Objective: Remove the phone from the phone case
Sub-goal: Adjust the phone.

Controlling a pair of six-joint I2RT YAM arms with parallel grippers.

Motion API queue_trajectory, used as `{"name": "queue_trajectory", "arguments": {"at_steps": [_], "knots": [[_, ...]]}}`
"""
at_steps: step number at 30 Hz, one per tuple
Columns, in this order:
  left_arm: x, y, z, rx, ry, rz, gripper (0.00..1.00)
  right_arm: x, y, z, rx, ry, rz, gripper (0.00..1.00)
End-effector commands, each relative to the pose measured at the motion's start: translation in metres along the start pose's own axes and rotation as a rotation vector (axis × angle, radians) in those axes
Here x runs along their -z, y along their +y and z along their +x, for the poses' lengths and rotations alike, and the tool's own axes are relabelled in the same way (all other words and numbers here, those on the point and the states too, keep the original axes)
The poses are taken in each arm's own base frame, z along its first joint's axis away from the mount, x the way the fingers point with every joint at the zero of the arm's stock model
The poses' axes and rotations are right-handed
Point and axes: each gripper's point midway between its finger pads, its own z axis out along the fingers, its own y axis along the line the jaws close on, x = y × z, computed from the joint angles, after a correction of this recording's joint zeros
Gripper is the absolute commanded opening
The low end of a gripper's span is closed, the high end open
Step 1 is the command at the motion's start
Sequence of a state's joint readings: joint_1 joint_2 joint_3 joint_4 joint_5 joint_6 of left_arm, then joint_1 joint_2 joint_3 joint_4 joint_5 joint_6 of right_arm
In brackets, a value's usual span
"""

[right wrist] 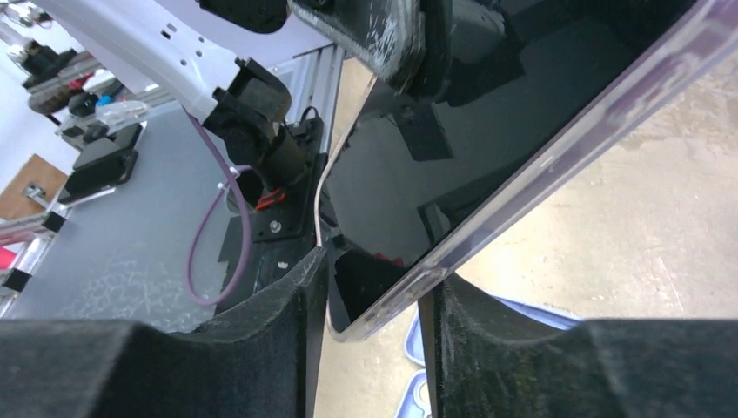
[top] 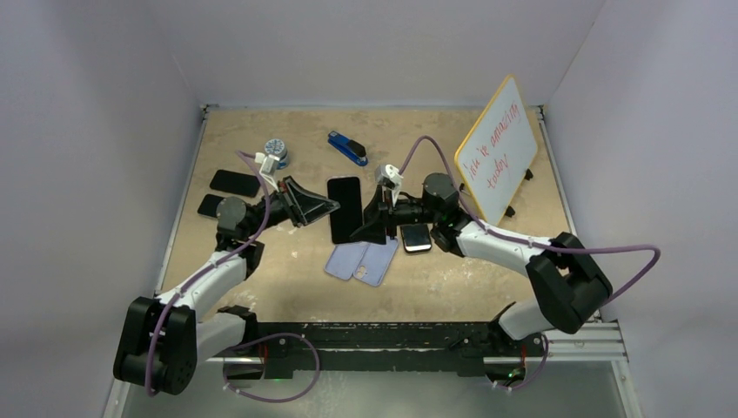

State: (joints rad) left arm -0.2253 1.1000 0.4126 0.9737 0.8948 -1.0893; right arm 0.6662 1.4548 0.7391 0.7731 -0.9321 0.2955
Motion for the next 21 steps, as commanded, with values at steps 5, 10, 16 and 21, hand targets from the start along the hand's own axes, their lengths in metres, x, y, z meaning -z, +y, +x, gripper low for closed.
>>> {"name": "queue_trajectory", "arguments": {"at_steps": [5,10,16,21], "knots": [[-0.008,-0.02,-0.015,-0.083,-0.014,0.069,0.0,-0.009,0.014,-0.039,0.016,-0.056,-0.122,0.13],[-0.009,-0.021,-0.013,-0.079,-0.001,0.075,0.09,-0.01,0.018,-0.044,0.004,-0.055,-0.136,0.0],[-0.01,-0.024,-0.011,-0.085,0.013,0.088,0.3,-0.009,0.021,-0.051,-0.003,-0.055,-0.149,0.0],[-0.012,-0.028,-0.009,-0.094,0.026,0.102,0.35,-0.01,0.023,-0.054,-0.006,-0.05,-0.16,0.0]]}}
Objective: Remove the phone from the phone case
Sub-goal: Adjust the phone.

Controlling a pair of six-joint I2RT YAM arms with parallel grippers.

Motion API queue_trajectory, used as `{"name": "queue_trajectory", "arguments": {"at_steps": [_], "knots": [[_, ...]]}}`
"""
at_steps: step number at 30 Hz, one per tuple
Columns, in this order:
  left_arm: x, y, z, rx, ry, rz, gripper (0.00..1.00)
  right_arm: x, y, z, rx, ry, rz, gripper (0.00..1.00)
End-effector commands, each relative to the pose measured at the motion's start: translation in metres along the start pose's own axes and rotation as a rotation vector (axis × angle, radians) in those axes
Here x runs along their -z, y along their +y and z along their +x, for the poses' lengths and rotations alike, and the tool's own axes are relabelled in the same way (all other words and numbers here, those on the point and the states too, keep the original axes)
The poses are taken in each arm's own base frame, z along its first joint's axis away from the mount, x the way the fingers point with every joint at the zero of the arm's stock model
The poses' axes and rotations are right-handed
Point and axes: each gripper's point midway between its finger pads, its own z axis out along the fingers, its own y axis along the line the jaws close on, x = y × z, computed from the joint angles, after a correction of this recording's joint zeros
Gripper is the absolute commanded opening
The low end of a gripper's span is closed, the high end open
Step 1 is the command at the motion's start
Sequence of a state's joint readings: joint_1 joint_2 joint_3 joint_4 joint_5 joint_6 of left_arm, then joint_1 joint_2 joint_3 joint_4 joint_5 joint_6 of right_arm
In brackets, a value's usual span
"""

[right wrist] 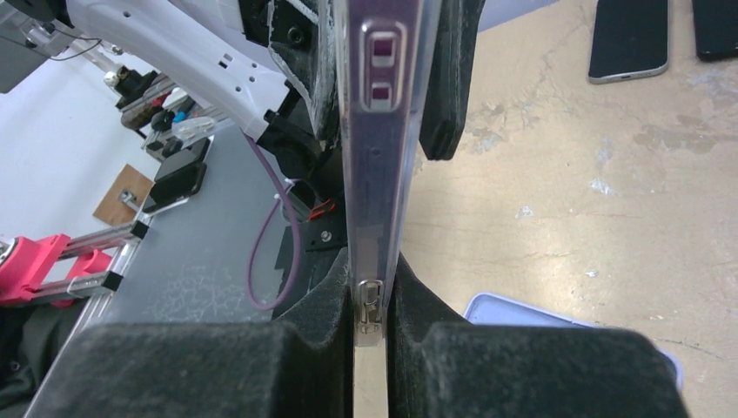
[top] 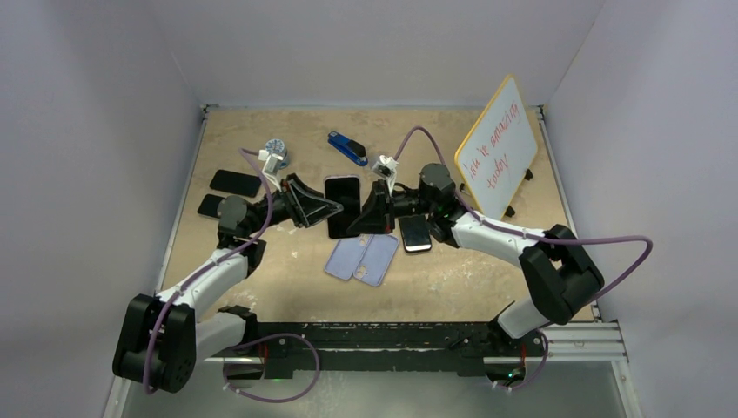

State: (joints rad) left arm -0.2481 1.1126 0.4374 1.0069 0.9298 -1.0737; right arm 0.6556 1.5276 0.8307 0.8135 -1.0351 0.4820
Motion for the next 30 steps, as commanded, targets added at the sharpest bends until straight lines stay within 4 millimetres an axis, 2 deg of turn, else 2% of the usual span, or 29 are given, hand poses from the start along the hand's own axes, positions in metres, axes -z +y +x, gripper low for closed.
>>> {"name": "queue_trajectory", "arguments": {"at_steps": [1,3,6,7,15,18,23,30], "knots": [[-0.007,-0.014,-0.011,-0.047,-0.005,0.045,0.33,-0.004,0.019,-0.035,0.129,-0.043,-0.065,0.0],[-0.007,-0.015,-0.011,-0.05,-0.008,0.046,0.25,-0.004,0.018,-0.034,0.121,-0.039,-0.059,0.0],[-0.007,-0.018,-0.013,-0.056,-0.019,0.047,0.04,-0.004,0.013,-0.031,0.113,-0.032,-0.041,0.0],[-0.007,-0.019,-0.014,-0.056,-0.025,0.046,0.0,-0.004,0.013,-0.029,0.112,-0.031,-0.036,0.02],[-0.007,-0.021,-0.018,-0.039,-0.046,0.038,0.0,0.004,0.016,-0.011,0.187,0.014,-0.043,0.32],[-0.008,-0.019,-0.018,-0.029,-0.034,0.031,0.0,0.007,0.015,-0.002,0.22,0.05,-0.039,0.36],[-0.009,-0.023,-0.018,-0.025,-0.019,0.049,0.0,0.01,0.018,0.002,0.28,0.061,-0.054,0.41],[-0.009,-0.028,-0.02,-0.021,-0.017,0.056,0.0,0.011,0.02,0.006,0.328,0.066,-0.075,0.42]]}}
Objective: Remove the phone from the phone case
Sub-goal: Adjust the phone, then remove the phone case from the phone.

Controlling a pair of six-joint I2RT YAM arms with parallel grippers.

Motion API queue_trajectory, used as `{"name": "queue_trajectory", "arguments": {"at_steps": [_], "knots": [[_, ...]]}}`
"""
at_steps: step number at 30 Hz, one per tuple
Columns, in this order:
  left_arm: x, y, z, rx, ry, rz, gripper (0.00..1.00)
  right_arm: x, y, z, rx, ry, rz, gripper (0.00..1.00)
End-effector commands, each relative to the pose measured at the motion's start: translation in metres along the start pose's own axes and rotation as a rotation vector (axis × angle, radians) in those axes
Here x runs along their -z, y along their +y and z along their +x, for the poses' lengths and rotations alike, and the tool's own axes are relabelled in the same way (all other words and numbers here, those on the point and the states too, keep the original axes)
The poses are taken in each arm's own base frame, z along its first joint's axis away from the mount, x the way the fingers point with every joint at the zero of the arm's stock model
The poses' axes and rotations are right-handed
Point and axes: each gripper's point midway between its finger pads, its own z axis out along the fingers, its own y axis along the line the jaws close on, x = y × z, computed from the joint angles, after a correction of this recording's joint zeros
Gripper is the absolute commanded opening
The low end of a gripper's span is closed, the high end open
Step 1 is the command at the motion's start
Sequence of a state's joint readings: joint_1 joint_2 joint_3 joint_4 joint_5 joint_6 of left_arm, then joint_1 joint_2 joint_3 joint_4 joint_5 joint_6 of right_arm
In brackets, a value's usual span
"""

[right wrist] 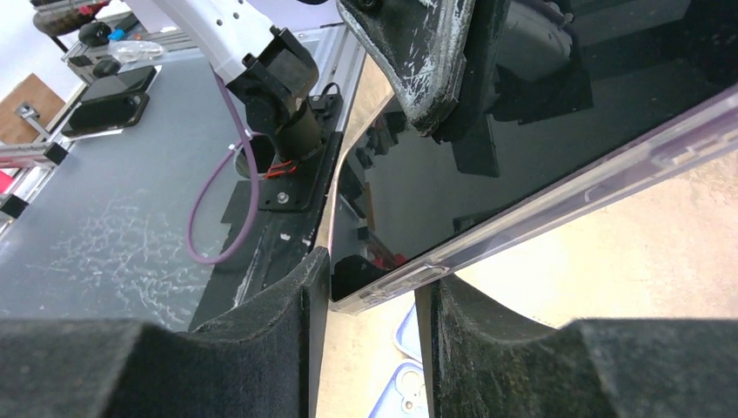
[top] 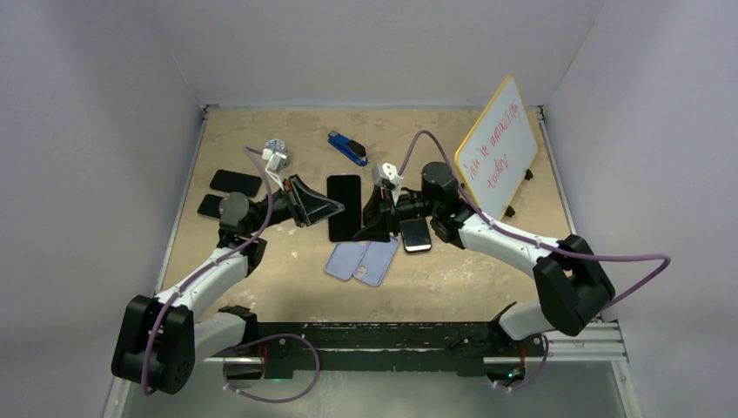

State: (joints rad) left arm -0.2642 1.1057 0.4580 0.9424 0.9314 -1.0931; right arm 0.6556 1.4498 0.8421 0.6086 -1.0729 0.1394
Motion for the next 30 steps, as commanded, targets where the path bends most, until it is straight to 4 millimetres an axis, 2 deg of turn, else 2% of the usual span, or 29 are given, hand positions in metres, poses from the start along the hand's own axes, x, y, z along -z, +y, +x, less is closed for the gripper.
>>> {"name": "queue_trajectory", "arguments": {"at_steps": [1,7,15,25,30], "knots": [[-0.005,-0.027,-0.022,-0.071,-0.04,0.065,0.0,0.002,0.013,-0.002,0.097,-0.002,-0.053,0.42],[-0.005,-0.029,-0.021,-0.057,-0.036,0.073,0.0,0.003,0.02,0.004,0.207,-0.011,-0.103,0.42],[-0.005,-0.031,-0.022,-0.06,-0.028,0.079,0.0,0.002,0.023,0.005,0.262,0.0,-0.126,0.44],[-0.006,-0.03,-0.023,-0.096,-0.022,0.069,0.0,0.001,0.018,0.003,0.231,0.024,-0.118,0.52],[-0.005,-0.031,-0.024,-0.122,-0.016,0.06,0.0,0.001,0.016,0.002,0.221,0.023,-0.097,0.52]]}}
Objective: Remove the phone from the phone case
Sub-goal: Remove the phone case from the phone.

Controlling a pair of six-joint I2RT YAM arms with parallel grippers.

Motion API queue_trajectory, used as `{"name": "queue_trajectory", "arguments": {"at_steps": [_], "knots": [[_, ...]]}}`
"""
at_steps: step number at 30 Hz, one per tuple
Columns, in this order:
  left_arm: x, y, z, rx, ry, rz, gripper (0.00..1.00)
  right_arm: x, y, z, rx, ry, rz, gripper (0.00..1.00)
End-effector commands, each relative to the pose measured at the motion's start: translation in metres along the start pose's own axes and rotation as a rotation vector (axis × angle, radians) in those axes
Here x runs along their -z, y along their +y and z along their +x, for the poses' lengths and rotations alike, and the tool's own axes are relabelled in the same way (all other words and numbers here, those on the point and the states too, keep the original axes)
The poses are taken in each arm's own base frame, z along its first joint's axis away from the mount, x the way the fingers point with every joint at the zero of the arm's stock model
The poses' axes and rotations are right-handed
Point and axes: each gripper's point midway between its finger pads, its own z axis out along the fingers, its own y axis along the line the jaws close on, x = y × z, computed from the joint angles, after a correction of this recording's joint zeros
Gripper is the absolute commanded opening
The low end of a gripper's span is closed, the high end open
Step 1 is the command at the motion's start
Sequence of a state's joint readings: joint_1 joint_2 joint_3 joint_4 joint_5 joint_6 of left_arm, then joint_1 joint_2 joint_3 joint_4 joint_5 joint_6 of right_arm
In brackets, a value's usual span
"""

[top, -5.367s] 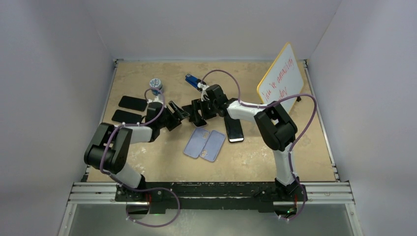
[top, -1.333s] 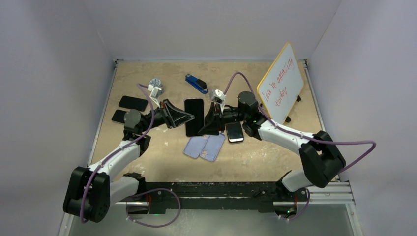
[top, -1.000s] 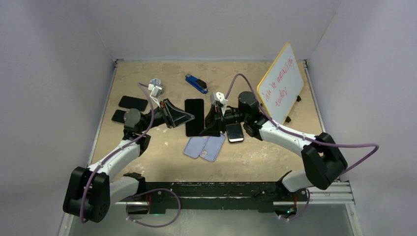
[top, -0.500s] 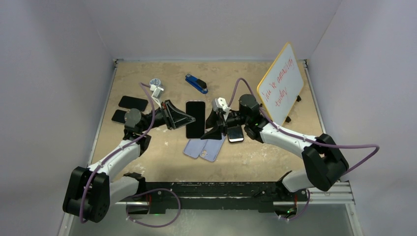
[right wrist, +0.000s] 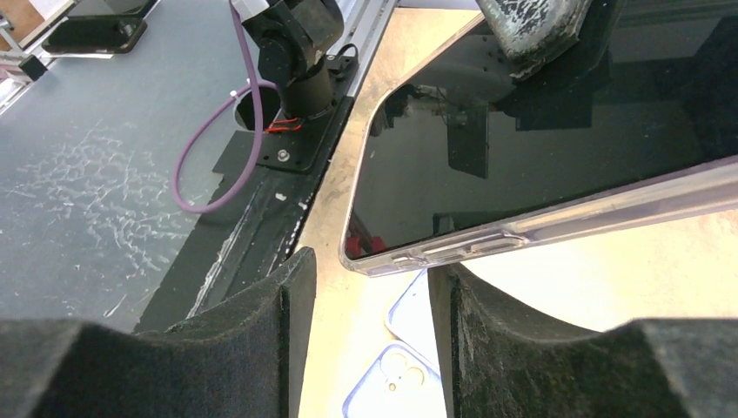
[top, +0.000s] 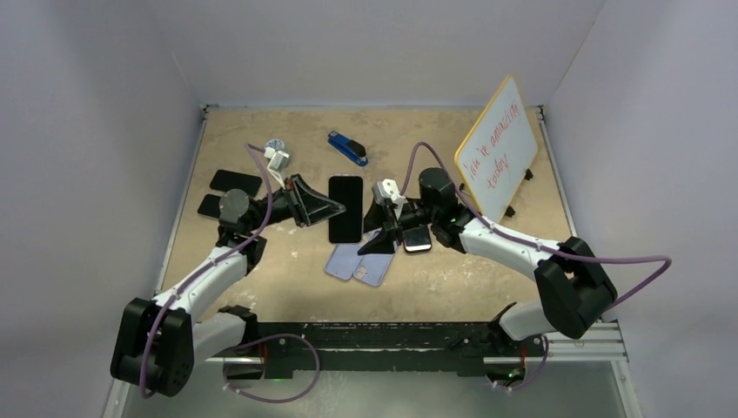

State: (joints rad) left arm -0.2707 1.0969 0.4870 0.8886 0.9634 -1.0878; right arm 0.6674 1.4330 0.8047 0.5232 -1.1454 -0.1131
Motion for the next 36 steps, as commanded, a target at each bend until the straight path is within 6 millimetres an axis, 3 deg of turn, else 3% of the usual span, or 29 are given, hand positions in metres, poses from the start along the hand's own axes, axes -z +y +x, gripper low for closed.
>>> {"name": "queue_trajectory", "arguments": {"at_steps": [1,9,16,26,32,36], "knots": [[-0.003,-0.025,-0.025,-0.137,-0.052,0.046,0.0,-0.001,0.0,-0.023,0.061,-0.025,-0.009,0.52],[-0.002,-0.029,-0.026,-0.166,-0.053,0.046,0.0,-0.002,-0.004,-0.041,0.011,-0.074,0.016,0.49],[-0.001,-0.03,-0.028,-0.151,-0.064,0.042,0.0,-0.004,-0.002,-0.041,0.002,-0.083,0.001,0.38],[-0.005,-0.017,-0.027,-0.039,-0.062,0.009,0.0,-0.009,0.006,-0.022,0.166,-0.029,-0.027,0.14],[-0.005,-0.009,-0.02,0.01,-0.043,-0.002,0.0,-0.01,0.005,-0.024,0.266,-0.024,-0.007,0.01],[-0.004,-0.007,-0.015,0.041,-0.037,0.004,0.0,-0.008,-0.009,-0.029,0.332,-0.011,0.078,0.0]]}}
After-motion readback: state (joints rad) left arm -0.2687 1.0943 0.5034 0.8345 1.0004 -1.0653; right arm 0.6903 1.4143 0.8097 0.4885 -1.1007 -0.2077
